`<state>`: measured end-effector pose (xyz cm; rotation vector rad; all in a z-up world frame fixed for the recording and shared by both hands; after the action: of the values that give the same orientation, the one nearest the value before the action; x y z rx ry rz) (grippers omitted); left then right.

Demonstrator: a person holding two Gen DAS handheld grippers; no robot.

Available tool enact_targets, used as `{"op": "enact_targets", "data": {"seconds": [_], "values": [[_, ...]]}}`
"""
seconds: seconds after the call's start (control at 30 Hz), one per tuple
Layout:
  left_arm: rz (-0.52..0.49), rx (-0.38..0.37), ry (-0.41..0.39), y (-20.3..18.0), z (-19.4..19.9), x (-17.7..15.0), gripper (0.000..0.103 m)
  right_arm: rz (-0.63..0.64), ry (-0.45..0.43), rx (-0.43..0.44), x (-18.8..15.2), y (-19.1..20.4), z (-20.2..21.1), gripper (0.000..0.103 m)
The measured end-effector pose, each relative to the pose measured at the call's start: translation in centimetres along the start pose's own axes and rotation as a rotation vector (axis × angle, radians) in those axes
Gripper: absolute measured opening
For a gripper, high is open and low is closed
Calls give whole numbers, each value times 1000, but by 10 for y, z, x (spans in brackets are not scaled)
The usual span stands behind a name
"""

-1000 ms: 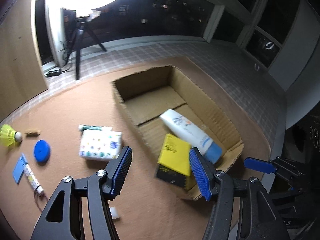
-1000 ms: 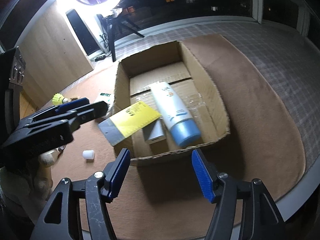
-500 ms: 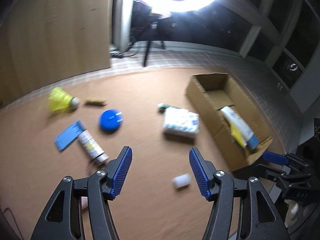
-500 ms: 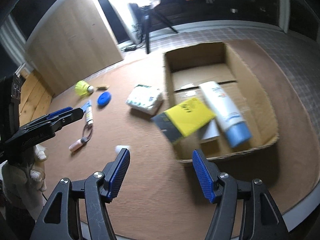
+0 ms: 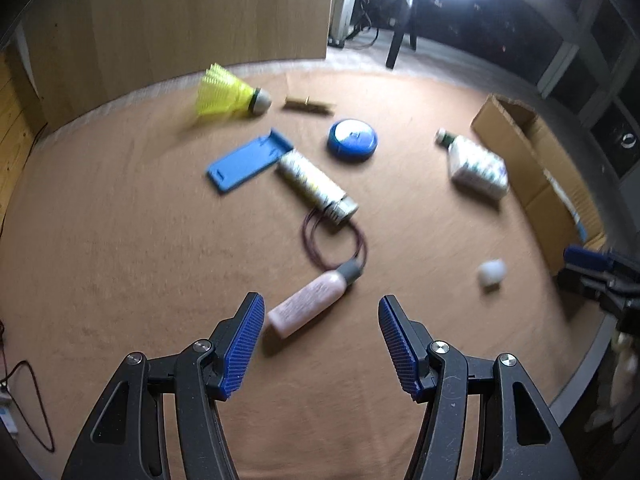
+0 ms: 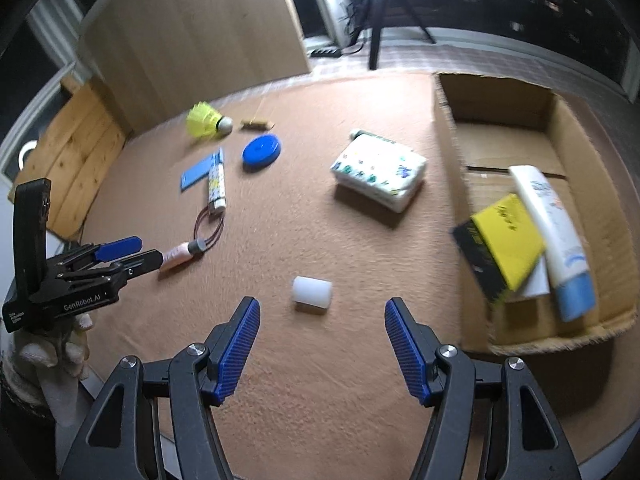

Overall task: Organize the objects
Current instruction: 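Grasp the pink lotion bottle with the left gripper while the right gripper grasps the white cylinder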

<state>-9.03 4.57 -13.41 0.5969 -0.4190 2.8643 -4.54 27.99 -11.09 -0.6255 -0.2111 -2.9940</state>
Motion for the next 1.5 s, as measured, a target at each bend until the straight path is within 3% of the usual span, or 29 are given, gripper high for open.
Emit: {"op": "enact_targets", "data": {"seconds": [0.27,0.67,0.83,1.13,1.2,1.5], "values": [[-57,32,38,5,-21,-3,63,130,68,-61,3,18,-33,61],[-68,57,69,13,-43,3,63,166,124,-112,7,25,-68,61],[-91,49,80,8,-46,2,53,175,120,-125,7,26,-69,60],[-122,16,89,-3,-49,1,22,184,112,-140,2,22,-62,35],[-126,15,90,-5,-49,1,22,181,112,-129,1,20,-60,25],[-89,-21,67,-7,-35,-5,22,129,97,-78,-5,13,-48,23]]}}
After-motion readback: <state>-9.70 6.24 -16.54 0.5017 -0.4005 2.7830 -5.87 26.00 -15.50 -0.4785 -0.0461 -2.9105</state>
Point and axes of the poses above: each gripper's, at about its wrist camera, not at the fingertips, and z roughly against the way its jaws point, y to its left, x to its top, the point moved 2 cm from there along -z, roughly the way its jaws point, and after that the axes turned 8 degrees about -x, right-handed, at the moved point
